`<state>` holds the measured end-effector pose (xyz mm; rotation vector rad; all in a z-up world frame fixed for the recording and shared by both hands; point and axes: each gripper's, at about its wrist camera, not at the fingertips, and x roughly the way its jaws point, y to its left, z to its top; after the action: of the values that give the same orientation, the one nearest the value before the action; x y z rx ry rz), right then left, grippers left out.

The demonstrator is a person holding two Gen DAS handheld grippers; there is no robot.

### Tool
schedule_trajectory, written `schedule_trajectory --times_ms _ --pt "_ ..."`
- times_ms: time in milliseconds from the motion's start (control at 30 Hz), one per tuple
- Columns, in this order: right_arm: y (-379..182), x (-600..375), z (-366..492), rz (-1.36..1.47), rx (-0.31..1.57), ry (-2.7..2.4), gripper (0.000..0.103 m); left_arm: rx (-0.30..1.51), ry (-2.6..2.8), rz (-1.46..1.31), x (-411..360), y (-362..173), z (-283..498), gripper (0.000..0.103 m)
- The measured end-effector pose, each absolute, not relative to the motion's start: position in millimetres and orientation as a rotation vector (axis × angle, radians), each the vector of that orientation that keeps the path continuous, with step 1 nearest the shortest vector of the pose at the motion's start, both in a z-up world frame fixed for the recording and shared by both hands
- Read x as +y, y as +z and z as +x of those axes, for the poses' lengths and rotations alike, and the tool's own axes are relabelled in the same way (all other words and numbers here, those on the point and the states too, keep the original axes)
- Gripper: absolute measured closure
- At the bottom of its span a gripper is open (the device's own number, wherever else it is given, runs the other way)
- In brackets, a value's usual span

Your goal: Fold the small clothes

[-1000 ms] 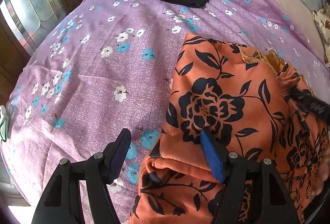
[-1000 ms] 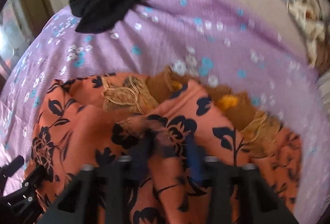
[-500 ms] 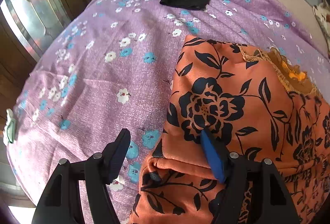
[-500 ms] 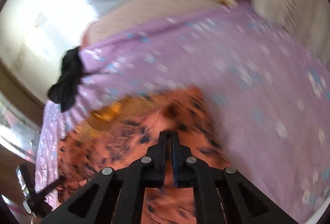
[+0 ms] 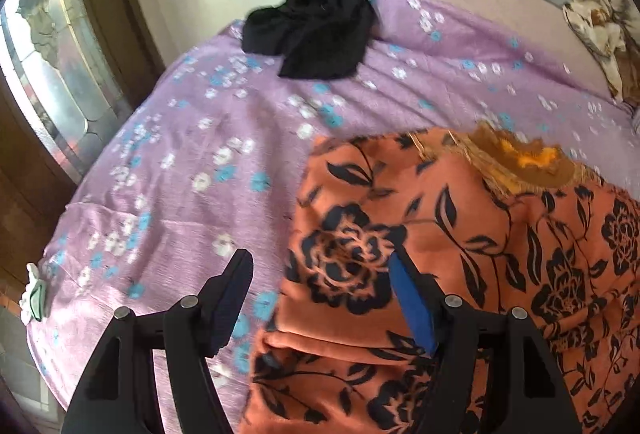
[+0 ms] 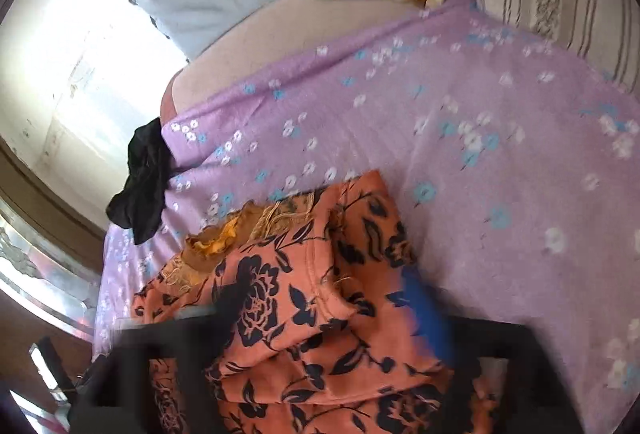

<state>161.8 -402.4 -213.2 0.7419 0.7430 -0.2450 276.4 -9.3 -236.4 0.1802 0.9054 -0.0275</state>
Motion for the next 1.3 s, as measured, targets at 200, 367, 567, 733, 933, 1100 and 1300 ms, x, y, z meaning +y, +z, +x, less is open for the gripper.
schedule_trajectory --times_ms 200,367,567,733,933,1100,1300 --pt "-245 -406 192 0.796 0.84 -0.173 0.032 0.933 -0.141 0.174 -29 -242 273 0.032" --pt "-248 -396 194 0.717 0.848 -0.178 0.092 0.939 -0.159 0.195 -37 -245 272 0.032" --pt "-205 -386 150 0.593 0.706 -0.223 0.093 0.943 -0.129 0.141 -24 -243 273 0.032" --pt "-246 -404 154 0.639 0.972 -0.357 0.093 0.939 -0.143 0.152 -27 -242 273 0.032" --pt "-198 -407 161 0.667 0.645 -0.255 0.083 0.86 -0.204 0.178 -39 -230 263 0.032" --pt "-212 -377 206 0.588 0.746 -0.155 0.082 0.883 -0.206 0.163 -43 -237 272 0.023" --pt "-264 -355 238 0.576 0.996 -0.205 0.082 1.02 -0.174 0.183 -44 -264 287 0.023"
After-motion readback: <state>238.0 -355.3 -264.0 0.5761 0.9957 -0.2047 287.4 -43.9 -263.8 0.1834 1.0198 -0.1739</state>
